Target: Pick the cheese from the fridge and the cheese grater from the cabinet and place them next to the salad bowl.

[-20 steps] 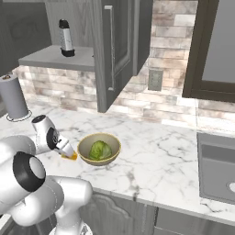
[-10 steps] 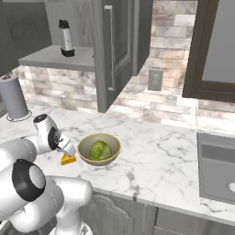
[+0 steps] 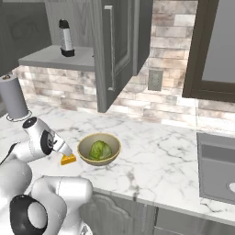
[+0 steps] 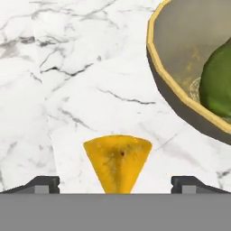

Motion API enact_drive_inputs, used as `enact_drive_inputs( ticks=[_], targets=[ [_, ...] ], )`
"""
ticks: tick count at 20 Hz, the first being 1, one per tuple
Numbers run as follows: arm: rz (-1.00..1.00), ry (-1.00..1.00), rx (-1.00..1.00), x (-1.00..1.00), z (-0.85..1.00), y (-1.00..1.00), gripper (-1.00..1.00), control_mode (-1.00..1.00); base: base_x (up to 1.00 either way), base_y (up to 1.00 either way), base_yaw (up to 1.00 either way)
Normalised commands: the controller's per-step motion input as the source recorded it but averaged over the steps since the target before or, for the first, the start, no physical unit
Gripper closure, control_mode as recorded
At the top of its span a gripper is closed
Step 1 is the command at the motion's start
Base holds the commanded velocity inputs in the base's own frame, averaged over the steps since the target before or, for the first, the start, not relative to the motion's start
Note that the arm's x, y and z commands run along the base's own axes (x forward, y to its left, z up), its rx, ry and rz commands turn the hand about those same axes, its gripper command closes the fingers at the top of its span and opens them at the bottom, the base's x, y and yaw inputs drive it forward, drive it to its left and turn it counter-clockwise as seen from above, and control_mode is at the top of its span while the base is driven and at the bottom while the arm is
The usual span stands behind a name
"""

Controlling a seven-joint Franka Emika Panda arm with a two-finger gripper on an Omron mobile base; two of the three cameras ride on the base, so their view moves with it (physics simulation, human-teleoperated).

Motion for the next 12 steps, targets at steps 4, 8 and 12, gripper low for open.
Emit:
enact_drive_inputs(
  ticks=[4,8,12],
  targets=[
    [0.10,-0.18,0.00,-0.37,0.67,-0.04,-1.00,-1.00,0.00,0.00,0.00],
    [0.12,-0.04,0.01,-0.40,0.87,-0.21,-1.00,-1.00,0.00,0.00,0.00],
    [0.04,0.10,0.05,-0.07,0.88,-0.46,-1.00,-1.00,0.00,0.00,0.00]
  ],
)
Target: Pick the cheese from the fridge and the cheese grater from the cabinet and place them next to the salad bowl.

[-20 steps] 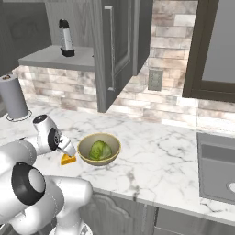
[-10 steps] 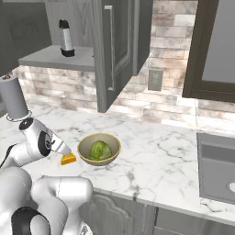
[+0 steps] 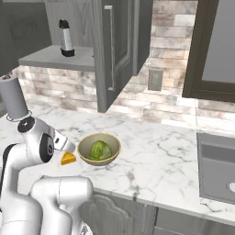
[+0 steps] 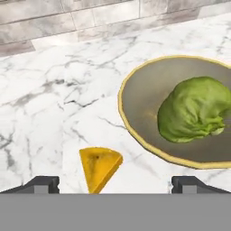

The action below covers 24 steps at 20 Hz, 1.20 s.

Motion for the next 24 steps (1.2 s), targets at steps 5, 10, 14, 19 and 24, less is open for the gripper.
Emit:
enact_drive_inputs(
  ticks=[5,10,14,19,24],
  targets=[
    [0.04,0.06,0.03,-0.42,0.84,-0.21,-1.00,-1.00,0.00,0.00,0.00],
    [0.07,-0.11,0.01,-0.66,0.81,-0.20,-1.00,-1.00,0.00,0.00,0.00],
    [0.08,-0.09,0.00,-0.66,0.93,0.00,-1.00,-1.00,0.00,0.00,0.00],
    [0.05,-0.32,0.01,-1.00,0.49,-0.05,-1.00,-1.00,0.00,0.00,0.00],
    [0.00,-0.39,0.00,-0.90,0.14,0.00,-1.00,-1.00,0.00,0.00,0.00]
  ],
)
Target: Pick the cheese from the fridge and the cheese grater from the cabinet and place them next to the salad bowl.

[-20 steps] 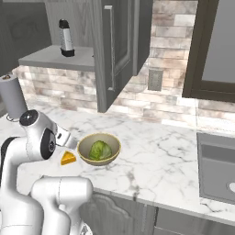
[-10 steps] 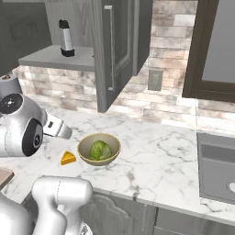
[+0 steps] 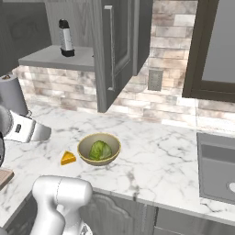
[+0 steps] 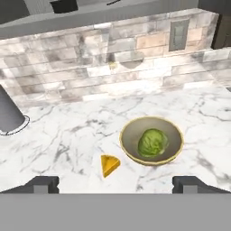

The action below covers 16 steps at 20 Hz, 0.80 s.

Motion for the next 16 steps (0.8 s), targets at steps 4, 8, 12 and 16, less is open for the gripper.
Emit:
enact_drive_inputs(
  ticks=[4,8,12,16],
  targets=[
    [0.09,-0.34,-0.01,-0.52,0.46,0.00,-1.00,-1.00,0.00,0.00,0.00],
    [0.15,-0.15,0.00,-0.24,0.50,0.00,-1.00,-1.00,0.00,0.00,0.00],
    [0.15,-0.12,0.00,-0.10,0.44,0.00,-1.00,-1.00,0.00,0.00,0.00],
    [0.17,-0.13,0.00,-0.02,0.45,0.00,-1.00,-1.00,0.00,0.00,0.00]
  ],
)
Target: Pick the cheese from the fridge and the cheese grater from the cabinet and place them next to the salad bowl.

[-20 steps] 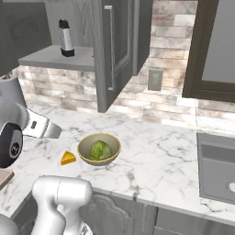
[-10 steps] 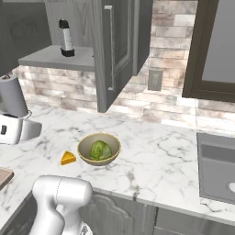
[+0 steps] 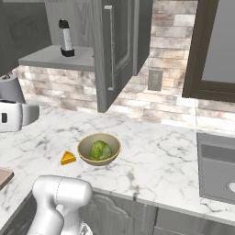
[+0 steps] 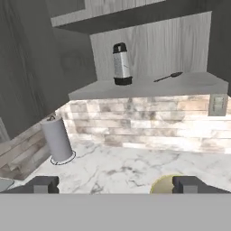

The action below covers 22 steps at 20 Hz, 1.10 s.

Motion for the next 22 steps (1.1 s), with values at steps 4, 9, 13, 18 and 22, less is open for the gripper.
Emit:
enact_drive_inputs(
  ticks=[4,9,13,18,22],
  targets=[
    [0.12,-0.17,-0.04,0.00,0.21,0.00,-1.00,-1.00,0.00,0.00,0.00],
    [0.04,-0.27,-0.08,0.00,0.12,0.00,-1.00,-1.00,0.00,0.00,0.00],
    [0.03,-0.21,-0.05,0.00,0.16,0.00,-1.00,-1.00,0.00,0.00,0.00],
    [0.00,-0.11,-0.04,0.10,0.08,0.01,-1.00,-1.00,0.00,0.00,0.00],
    [0.00,-0.02,-0.02,0.24,0.17,0.01,-1.00,-1.00,0.00,0.00,0.00]
  ],
)
